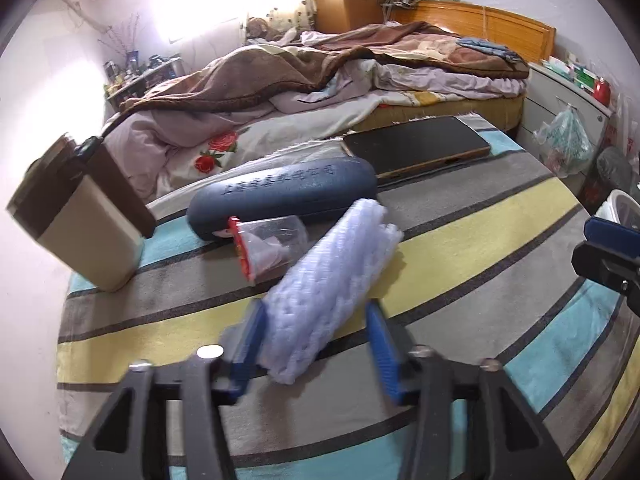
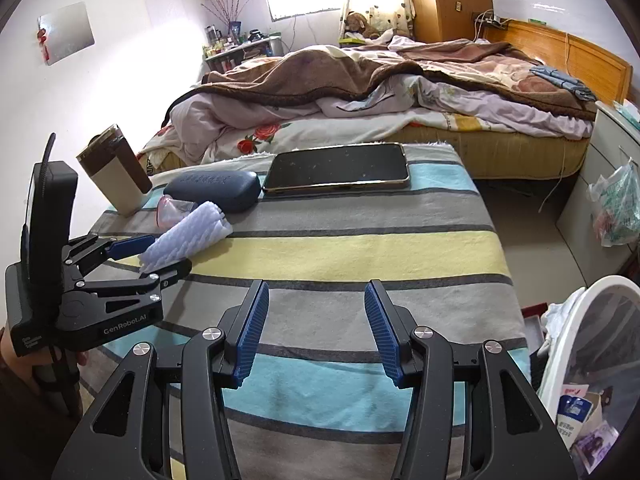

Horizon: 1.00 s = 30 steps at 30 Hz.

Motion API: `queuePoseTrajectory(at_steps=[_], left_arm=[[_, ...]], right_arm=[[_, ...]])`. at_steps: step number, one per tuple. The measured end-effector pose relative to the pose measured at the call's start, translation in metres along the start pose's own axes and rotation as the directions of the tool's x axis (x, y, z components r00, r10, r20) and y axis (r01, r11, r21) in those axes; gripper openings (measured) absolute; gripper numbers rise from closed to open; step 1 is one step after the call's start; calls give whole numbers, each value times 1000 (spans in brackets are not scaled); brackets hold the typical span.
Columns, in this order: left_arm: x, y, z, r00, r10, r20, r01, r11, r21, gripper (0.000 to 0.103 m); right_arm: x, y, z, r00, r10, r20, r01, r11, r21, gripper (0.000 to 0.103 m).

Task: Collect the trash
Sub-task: 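Grasp the white foam mesh sleeve with the left gripper and lift it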

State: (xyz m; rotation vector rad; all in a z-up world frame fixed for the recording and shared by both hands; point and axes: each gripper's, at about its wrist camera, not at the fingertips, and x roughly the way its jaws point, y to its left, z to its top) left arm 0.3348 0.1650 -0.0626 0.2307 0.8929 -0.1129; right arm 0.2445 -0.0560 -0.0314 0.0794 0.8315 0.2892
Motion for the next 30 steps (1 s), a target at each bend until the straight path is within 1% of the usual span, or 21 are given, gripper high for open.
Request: queuePoseTrajectory(at_steps=[1, 2, 3, 4, 5, 8, 11, 14, 16, 18, 21, 23, 24, 25, 26, 27, 28, 29, 30], left_arm=[[-1, 2, -1, 1000, -2, 1, 2, 1000, -7, 35], [-3, 4, -1, 1000, -6, -1, 6, 1000, -18, 27], [-5, 6, -2, 1000, -10, 1, 10, 1000, -25, 22], [-8, 8, -3, 1000, -20, 4, 20, 999, -36, 20], [-12, 10, -5, 1000, -28, 10, 29, 998, -52, 13], [-20, 15, -13, 1000, -27, 16, 28, 997, -76, 11], [-35, 20, -23, 999, -15, 39, 19, 994, -107, 10], [-48, 31, -33, 998, -29, 51, 37, 985, -171, 10], [-58, 41, -39, 998, -11, 55, 23, 975, -219, 10], [-66, 50, -45, 997, -13, 71, 31, 967, -253, 10], [-77, 64, -53, 997, 2, 71, 20, 951, -308, 10], [-83, 72, -60, 998, -5, 68, 27, 944, -328, 10], [-84, 75, -62, 997, -1, 75, 26, 941, -338, 10], [-87, 80, -63, 995, 28, 94, 7, 937, -348, 10], [-86, 82, -63, 994, 39, 101, -2, 936, -351, 16], [-84, 85, -62, 995, 24, 98, 12, 934, -358, 32], [-82, 87, -60, 995, -2, 99, 38, 932, -361, 43], [-79, 87, -58, 993, -28, 112, 68, 930, -363, 63], [-78, 86, -55, 991, -40, 128, 84, 931, -355, 66]], right_arm=[[0, 1, 0, 1000, -1, -1, 1, 1000, -1, 52], [1, 1, 0, 1000, -2, -4, 2, 1000, -3, 52], [1, 3, 0, 1000, -1, -5, 1, 1000, -5, 52], [1, 3, 1, 1000, 1, -5, -1, 1000, -5, 52], [1, 4, 1, 1000, 3, -5, -3, 1000, -5, 52], [2, 8, 1, 1000, 13, -7, -13, 1000, -7, 52], [2, 13, 2, 1000, 20, -9, -20, 1000, -20, 52], [3, 20, 2, 999, 32, -8, -32, 999, -34, 52], [5, 24, 3, 999, 43, -9, -44, 998, -42, 52], [8, 31, 5, 998, 61, -16, -62, 997, -54, 52], [12, 40, 7, 997, 79, -23, -80, 994, -80, 52], [14, 47, 9, 996, 87, -25, -89, 991, -101, 52], [15, 50, 10, 995, 92, -27, -94, 990, -107, 52], [16, 51, 10, 995, 94, -29, -96, 989, -109, 52], [16, 51, 11, 995, 94, -28, -97, 990, -107, 52], [15, 51, 11, 995, 100, -24, -102, 990, -101, 52], [14, 50, 11, 994, 105, -23, -107, 989, -99, 52], [14, 51, 10, 994, 105, -23, -107, 989, -99, 52], [14, 50, 10, 995, 100, -25, -102, 990, -101, 52]])
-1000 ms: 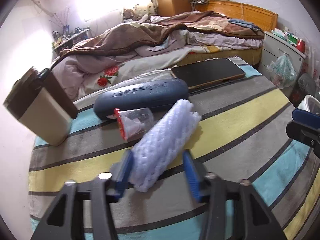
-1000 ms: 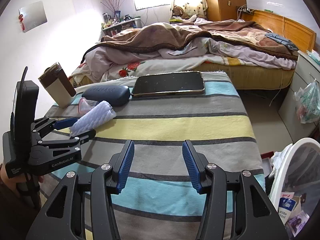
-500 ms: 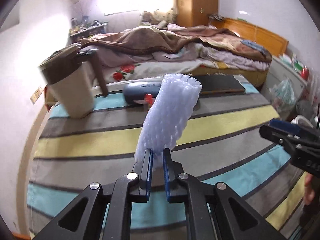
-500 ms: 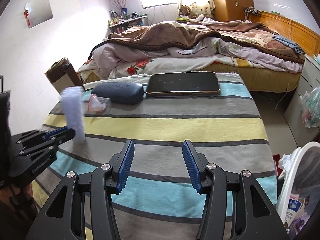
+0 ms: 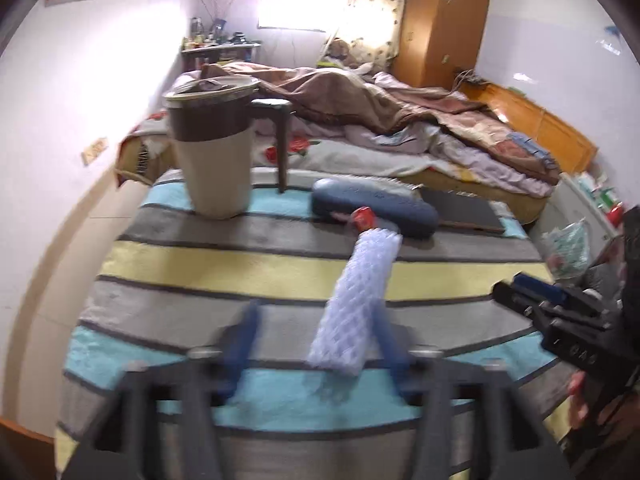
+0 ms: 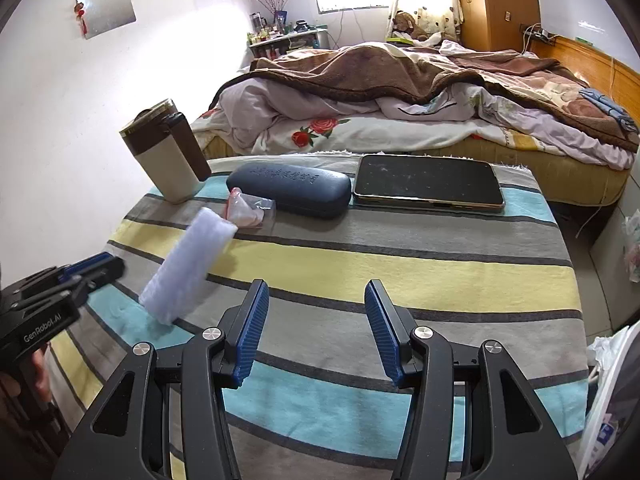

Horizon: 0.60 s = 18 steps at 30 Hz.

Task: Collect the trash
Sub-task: 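Grasp the white foam mesh sleeve with the left gripper and lift it, then grasp the clear plastic cup with the right gripper while the left holds the sleeve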

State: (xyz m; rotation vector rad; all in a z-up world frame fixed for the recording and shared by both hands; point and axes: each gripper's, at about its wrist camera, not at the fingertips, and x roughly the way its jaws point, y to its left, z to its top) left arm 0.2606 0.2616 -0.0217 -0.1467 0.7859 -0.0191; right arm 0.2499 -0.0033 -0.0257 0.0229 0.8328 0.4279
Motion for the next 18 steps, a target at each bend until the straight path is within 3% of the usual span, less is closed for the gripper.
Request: queuePoseTrajectory(at_steps=[3, 5, 8, 10, 11, 12, 14, 18], left_arm=[[8, -19, 4, 1000, -22, 6, 21, 997, 78, 66], [25, -27, 6, 999, -34, -41, 38, 994, 103, 66], [46, -32, 4, 997, 41, -67, -32, 990, 135, 66], [54, -30, 1, 994, 58, -93, -45, 990, 133, 57], [57, -28, -1, 993, 48, -107, -35, 992, 125, 40], [58, -26, -2, 993, 45, -112, -32, 992, 122, 33], [54, -24, -5, 993, 51, -106, -38, 991, 126, 27], [39, -11, -4, 995, 64, -71, -58, 995, 79, 27]], right_arm=[[0, -3, 0, 1000, -16, 0, 16, 1000, 4, 52], [2, -4, 2, 1000, -20, -1, 20, 1000, 13, 52], [4, -4, 4, 1000, -19, -4, 19, 1000, 17, 52], [6, -3, 5, 1000, -21, -3, 21, 1000, 7, 52], [8, -2, 6, 1000, -22, -3, 22, 1000, -2, 52], [10, -1, 7, 1000, -27, -7, 27, 1000, -8, 52], [15, 0, 11, 1000, -22, -20, 21, 1000, -14, 52], [25, 8, 17, 999, 20, -31, -22, 999, -49, 52]])
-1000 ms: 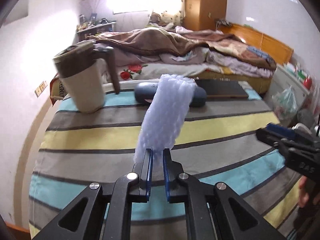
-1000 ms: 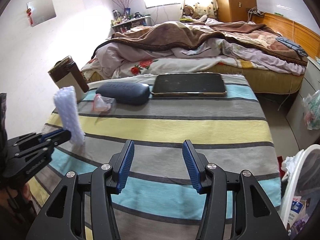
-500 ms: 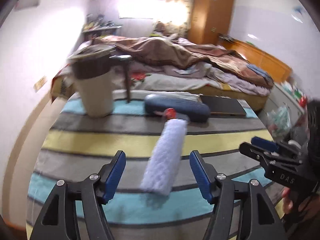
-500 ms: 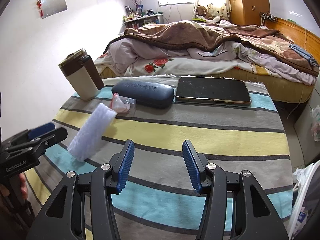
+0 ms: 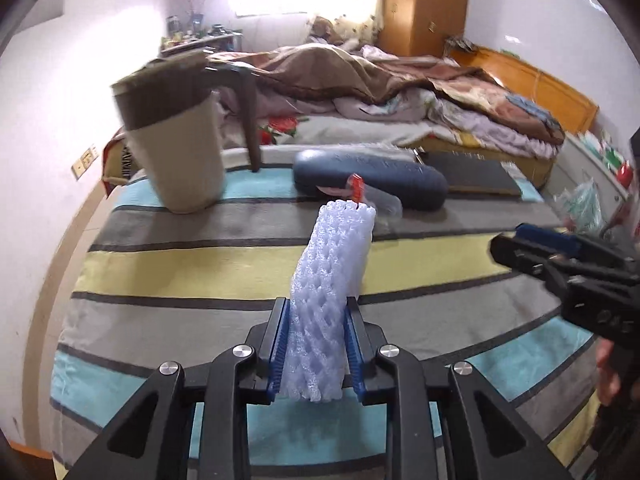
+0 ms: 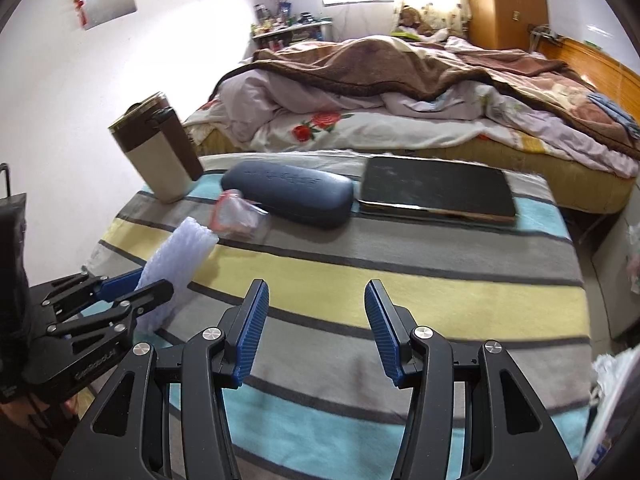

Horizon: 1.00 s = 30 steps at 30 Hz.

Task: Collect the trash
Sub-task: 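Grasp the clear plastic cup with the right gripper while the left holds the sleeve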

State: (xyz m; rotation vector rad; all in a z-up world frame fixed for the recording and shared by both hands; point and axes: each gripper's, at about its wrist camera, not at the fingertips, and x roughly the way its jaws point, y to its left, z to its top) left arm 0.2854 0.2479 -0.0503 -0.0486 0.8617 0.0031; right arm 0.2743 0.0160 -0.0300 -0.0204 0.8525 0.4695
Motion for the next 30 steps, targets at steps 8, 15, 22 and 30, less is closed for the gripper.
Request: queuePoseTrajectory(at_steps=[8, 15, 22, 30], left_arm=[[-17, 33, -6, 998, 52, 26, -50, 996, -68, 27], [-3, 49, -7, 999, 34, 10, -33, 990, -137, 27], [2, 51, -11, 1000, 28, 4, -27, 989, -146, 27], [4, 55, -12, 1000, 27, 2, -26, 985, -172, 28]], right_arm=[[27, 29, 20, 996, 92, 3, -90, 987, -132, 52], [45, 42, 29, 992, 127, -2, -124, 969, -212, 52], [50, 46, 32, 988, 151, -27, -152, 953, -262, 52], [57, 58, 34, 997, 64, -36, -72, 945, -320, 52]])
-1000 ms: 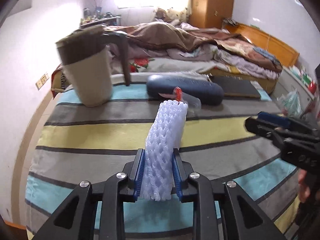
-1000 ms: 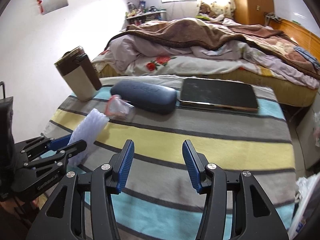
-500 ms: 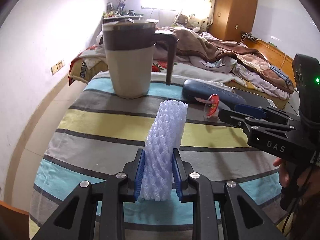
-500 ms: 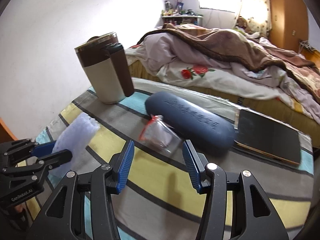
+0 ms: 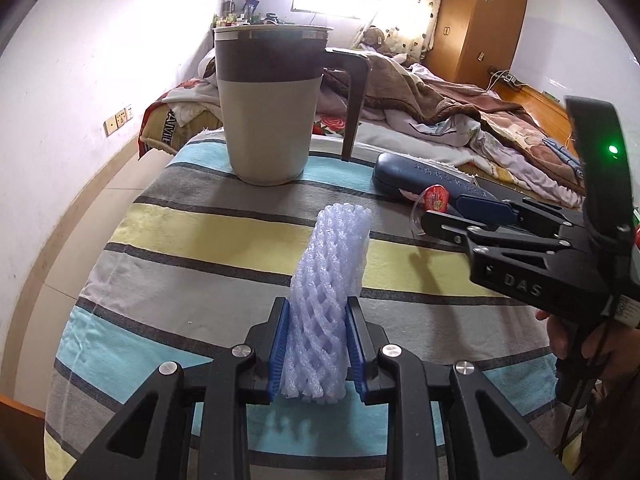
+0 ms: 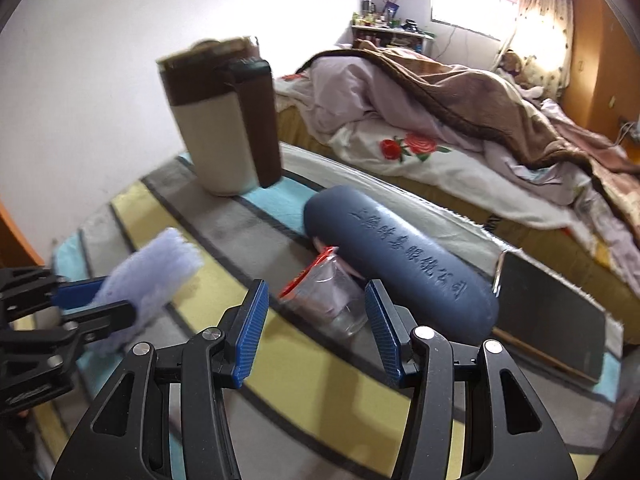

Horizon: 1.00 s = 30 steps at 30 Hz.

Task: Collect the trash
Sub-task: 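Grasp the clear plastic cup with the right gripper while the left holds the sleeve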

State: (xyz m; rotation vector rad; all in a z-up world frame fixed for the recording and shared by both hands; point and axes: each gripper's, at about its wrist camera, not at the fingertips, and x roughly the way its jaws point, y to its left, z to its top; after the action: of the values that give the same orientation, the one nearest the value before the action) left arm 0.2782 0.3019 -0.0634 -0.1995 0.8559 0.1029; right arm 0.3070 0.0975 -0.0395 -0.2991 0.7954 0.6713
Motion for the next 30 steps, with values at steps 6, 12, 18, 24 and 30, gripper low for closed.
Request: queuePoseTrajectory(at_steps=[6, 12, 18, 24, 30], left_arm=[[2, 0, 0, 1000, 1, -2, -1, 1000, -1, 29], [-4, -3, -1, 1000, 0, 11, 0, 1000, 0, 28], [-6, -3, -2, 1000, 2, 12, -2, 1000, -4, 28], [-4, -2, -2, 1000, 1, 9, -1, 1000, -13, 28], [-2, 1, -1, 1000, -4, 6, 4, 1000, -24, 28]], right_arm=[[0, 0, 3, 1000, 11, -9, -11, 999, 30, 52], [-3, 3, 0, 1000, 24, -7, -24, 999, 40, 50], [-15, 4, -3, 999, 40, 27, -41, 998, 53, 36], [-2, 6, 1, 999, 39, -8, -39, 999, -12, 51], [17, 12, 2, 998, -5, -61, 1, 997, -75, 52]])
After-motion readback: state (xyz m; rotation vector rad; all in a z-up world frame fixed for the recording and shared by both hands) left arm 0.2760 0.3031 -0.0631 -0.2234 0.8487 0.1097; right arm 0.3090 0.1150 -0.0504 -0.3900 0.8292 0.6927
